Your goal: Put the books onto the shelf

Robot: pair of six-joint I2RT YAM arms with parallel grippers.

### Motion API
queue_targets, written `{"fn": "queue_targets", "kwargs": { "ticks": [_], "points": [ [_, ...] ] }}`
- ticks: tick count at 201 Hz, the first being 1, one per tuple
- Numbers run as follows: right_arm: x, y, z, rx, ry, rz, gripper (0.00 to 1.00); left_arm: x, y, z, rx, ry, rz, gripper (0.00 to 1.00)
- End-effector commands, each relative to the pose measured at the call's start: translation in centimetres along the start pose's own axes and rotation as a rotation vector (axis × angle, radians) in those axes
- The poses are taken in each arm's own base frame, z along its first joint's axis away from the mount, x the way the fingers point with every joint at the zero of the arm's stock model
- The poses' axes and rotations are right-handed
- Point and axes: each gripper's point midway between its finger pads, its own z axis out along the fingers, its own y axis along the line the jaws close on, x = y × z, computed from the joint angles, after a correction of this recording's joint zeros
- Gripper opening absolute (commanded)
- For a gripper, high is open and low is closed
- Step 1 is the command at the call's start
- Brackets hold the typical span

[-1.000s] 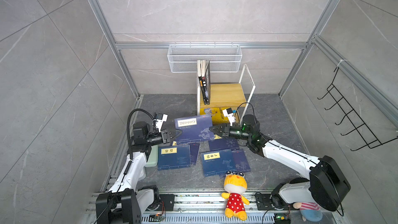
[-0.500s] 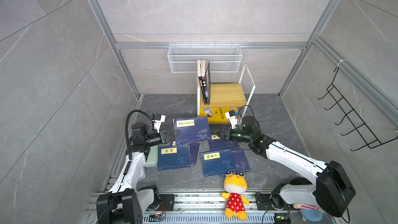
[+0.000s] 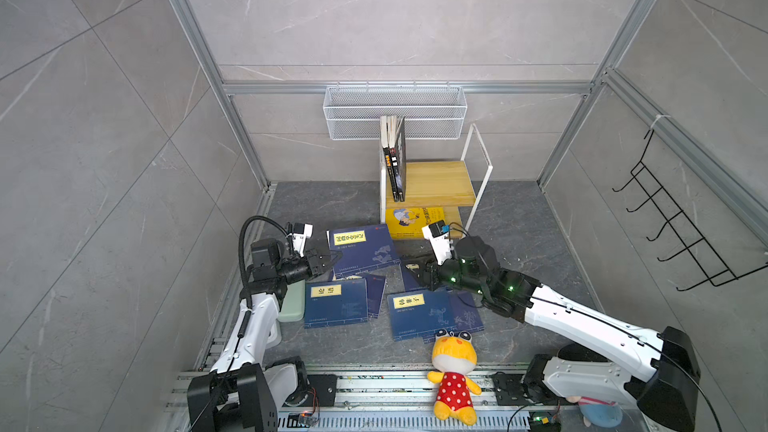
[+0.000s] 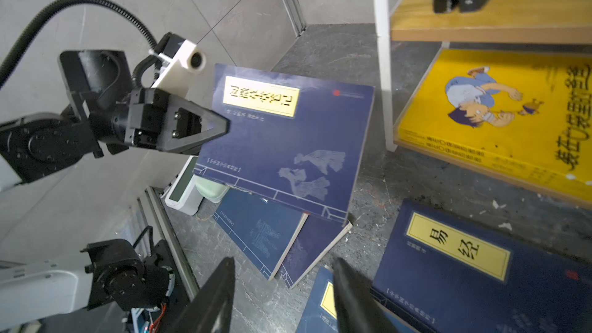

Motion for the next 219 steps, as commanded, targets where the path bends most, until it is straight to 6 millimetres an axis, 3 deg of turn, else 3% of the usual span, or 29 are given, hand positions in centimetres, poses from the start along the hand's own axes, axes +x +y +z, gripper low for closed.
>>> {"fn": "queue_targets", "kwargs": {
  "ticks": [1,62,94,136,219],
  "points": [
    [-1.1,-0.1,-0.2,0.158,-0.03,-0.228,0.53,-1.2,-0.5,-0.3,-0.016,-0.022,0.053,0.0],
    [1.1,4.9,3.5,0.298,-0.002,-0.732,0.57,-1.3,-0.2,-0.1,-0.017,-0.006,0.011,0.0],
    [3.5,6.3,6.8,0.301,0.023,-0.908,0.56,-1.1,-0.4,-0.1,-0.011,-0.003,0.03,0.0],
    [4.1,5.9,9.0,0.428,0.035,-1.034,0.55,-1.2,-0.9,-0.2,-0.005,-0.004,0.049,0.0],
    [3.5,1.6,13.8,0.495,0.065,-1.034,0.45,-1.1,-1.4,-0.3,0.011,-0.001,0.05,0.0]
  ]
}}
